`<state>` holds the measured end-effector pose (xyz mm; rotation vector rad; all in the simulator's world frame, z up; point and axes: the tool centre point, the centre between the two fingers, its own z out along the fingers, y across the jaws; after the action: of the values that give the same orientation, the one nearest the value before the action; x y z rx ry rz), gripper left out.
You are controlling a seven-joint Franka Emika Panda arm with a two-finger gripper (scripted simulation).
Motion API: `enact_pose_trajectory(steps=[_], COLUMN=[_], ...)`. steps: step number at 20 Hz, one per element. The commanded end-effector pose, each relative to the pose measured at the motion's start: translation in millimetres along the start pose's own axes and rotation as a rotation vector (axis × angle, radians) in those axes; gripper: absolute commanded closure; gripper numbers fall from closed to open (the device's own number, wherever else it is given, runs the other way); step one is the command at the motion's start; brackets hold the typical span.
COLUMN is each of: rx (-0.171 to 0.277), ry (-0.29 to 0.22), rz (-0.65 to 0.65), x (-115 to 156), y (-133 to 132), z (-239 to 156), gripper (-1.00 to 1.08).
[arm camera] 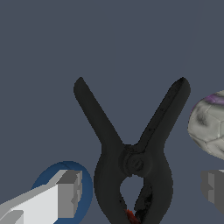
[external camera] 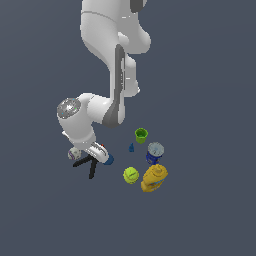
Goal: Pick up a designated object from a clutter of objects.
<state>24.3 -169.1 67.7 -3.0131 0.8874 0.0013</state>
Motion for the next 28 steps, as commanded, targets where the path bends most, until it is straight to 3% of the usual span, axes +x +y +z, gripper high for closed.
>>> enact_pose_trajectory(steps=[1,14,15,24,25,28], rx=[0.000,0.000,0.000,0.000,0.009,0.009], ry=[0.000,0.000,0.000,0.000,0.028,0.028], rz=[0.001,0.003,0.003,0.003,0.008,0.008], x=[0,0,0,0,11,10], y=[0,1,1,1,0,-2], z=[6,49,49,49,34,32], gripper=[-0.92,-0.92,1.08,1.08,1.08,1.08])
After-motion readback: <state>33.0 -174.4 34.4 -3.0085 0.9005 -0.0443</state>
